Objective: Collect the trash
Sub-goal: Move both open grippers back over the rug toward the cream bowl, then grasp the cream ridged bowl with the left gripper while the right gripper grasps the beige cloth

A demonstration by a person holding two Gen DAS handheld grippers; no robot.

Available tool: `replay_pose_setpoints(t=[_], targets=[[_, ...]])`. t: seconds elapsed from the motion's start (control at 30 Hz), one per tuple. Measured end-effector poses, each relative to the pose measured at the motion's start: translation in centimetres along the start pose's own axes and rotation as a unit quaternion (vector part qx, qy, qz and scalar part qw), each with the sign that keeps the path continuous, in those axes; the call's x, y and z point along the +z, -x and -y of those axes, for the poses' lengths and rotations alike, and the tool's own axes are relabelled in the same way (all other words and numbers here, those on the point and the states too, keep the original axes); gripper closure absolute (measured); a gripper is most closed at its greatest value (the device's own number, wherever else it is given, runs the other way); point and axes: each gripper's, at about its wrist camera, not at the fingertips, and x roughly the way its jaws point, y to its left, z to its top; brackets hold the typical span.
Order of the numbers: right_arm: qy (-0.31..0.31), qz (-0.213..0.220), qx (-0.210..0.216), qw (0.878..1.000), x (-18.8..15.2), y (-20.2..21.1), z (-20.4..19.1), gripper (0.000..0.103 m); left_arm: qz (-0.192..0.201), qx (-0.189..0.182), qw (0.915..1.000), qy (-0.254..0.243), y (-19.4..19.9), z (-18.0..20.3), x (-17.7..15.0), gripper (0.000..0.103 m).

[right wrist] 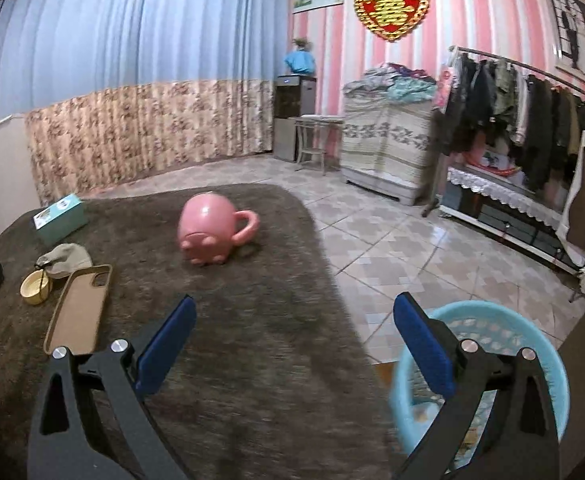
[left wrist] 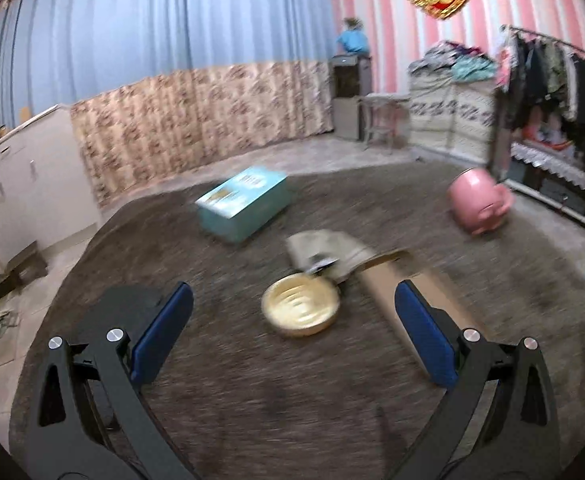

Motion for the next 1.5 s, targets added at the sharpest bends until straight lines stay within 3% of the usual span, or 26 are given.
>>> replay_pose_setpoints(t=[0.17, 0.3, 0.37, 0.57, 0.73, 0.83, 0.97, 1.17, 1.3, 1.5], targets=[[0.005, -0.021, 0.002, 1.0, -0.3, -1.3, -1.9, 0.006, -0.045, -0.001, 0.9989, 0.015, -3.4, -1.9, -1.0, 0.005], [0.002, -0.03, 0.002, 1.0, -0.5, -1.8, -2.3, 0.006, -0.072, -0.013, 0.9972, 0.012, -5.8, -1.4, -1.1, 0.005], [0.003, -0.035, 0.005, 0.999, -0.6, -2.1, -2.6, 0.006, -0.105, -0.015, 0.9943, 0.007, -7.0, -0.9, -1.1, 0.006], [0.0, -0.05, 0.012, 0.999, -0.7, -2.7, -2.7, 0.006, -0.123, -0.036, 0.9911, 0.035, -7.6, -2.1, -1.8, 0.006], [0.008, -0.052, 0.013, 0.999, -0.8, -2.6, -3.4, 0.006, -0.163, -0.041, 0.9856, 0.018, -10.0, -1.3, -1.7, 0.006], [0.005, -0.053, 0.017, 0.998, -0.8, -2.6, -3.6, 0.006, -0.158, -0.052, 0.986, 0.014, -10.6, -1.1, -1.0, 0.012], [0.013, -0.058, 0.021, 0.998, -1.0, -2.8, -4.6, 0.006, -0.15, -0.077, 0.9857, 0.008, -11.1, -1.1, -0.4, 0.042], [0.031, -0.065, 0.037, 0.997, -1.4, -2.9, -7.0, 0.006, -0.102, -0.076, 0.9918, 0.004, -8.4, -1.5, -0.3, 0.042], [0.065, -0.049, 0.048, 0.996, -1.1, -1.9, -9.6, 0.006, -0.066, -0.044, 0.9964, 0.03, -5.8, -4.6, -0.2, 0.042], [0.083, -0.047, 0.1, 0.99, -0.1, -1.9, -14.3, 0.006, -0.001, 0.066, 0.9961, 0.058, -3.1, -10.4, -0.3, 0.042]])
